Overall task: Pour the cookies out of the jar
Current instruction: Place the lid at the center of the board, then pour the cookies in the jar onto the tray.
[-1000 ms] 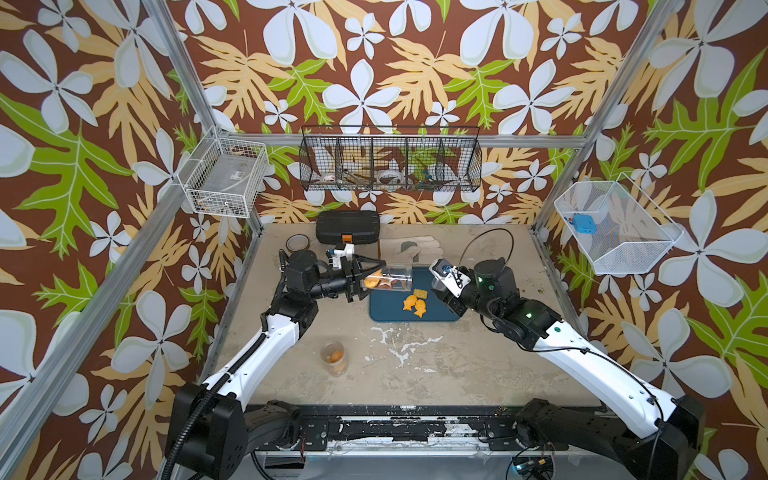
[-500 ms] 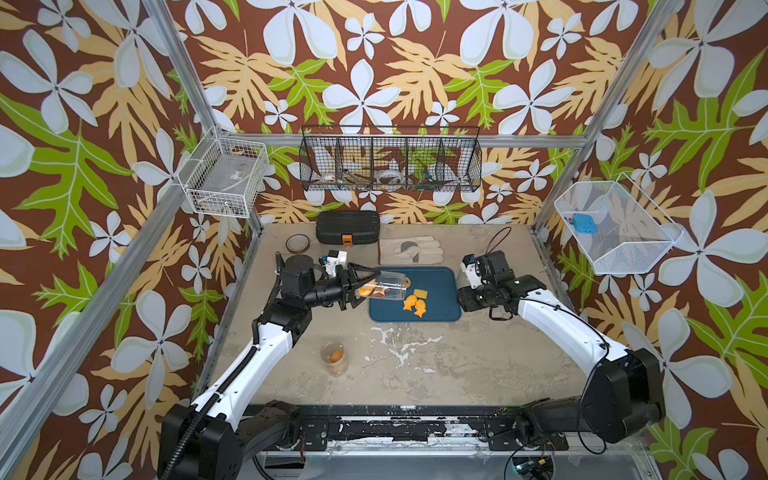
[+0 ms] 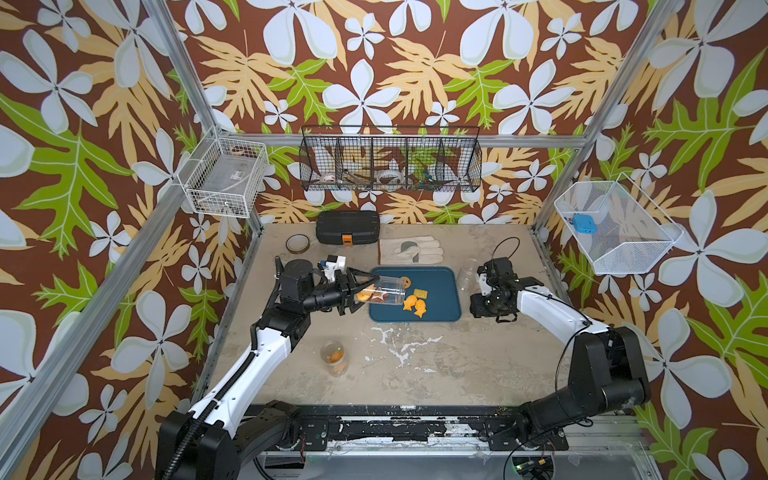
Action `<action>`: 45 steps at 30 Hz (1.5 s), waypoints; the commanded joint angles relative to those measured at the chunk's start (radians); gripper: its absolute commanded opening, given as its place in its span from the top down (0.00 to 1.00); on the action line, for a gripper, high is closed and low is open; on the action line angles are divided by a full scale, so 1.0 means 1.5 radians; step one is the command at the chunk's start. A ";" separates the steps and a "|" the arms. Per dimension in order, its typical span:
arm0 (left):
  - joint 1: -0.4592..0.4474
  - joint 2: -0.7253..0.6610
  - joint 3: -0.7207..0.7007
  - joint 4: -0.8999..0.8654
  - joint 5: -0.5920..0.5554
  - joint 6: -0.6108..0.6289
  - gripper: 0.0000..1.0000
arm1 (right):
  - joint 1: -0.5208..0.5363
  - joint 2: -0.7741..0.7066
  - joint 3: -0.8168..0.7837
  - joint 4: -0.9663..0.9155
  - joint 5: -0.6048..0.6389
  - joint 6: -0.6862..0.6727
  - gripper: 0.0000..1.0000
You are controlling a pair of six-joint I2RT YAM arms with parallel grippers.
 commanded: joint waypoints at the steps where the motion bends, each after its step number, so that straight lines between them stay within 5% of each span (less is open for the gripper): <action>1: 0.002 -0.004 -0.001 0.014 0.012 0.004 0.42 | -0.001 0.014 0.002 0.021 0.000 0.000 0.44; 10: 0.001 -0.011 -0.004 0.014 0.014 0.004 0.42 | -0.001 0.004 0.007 0.021 0.008 0.003 0.16; 21: 0.001 -0.012 -0.012 0.022 0.008 0.005 0.42 | -0.001 -0.099 -0.009 0.030 -0.041 0.032 0.15; 35: 0.001 0.024 -0.045 0.128 -0.007 -0.030 0.41 | 0.007 -0.299 -0.048 0.169 -0.313 0.122 0.13; 45: 0.000 0.100 -0.015 0.168 -0.028 -0.013 0.41 | 0.085 -0.381 -0.013 0.206 -0.282 0.087 0.10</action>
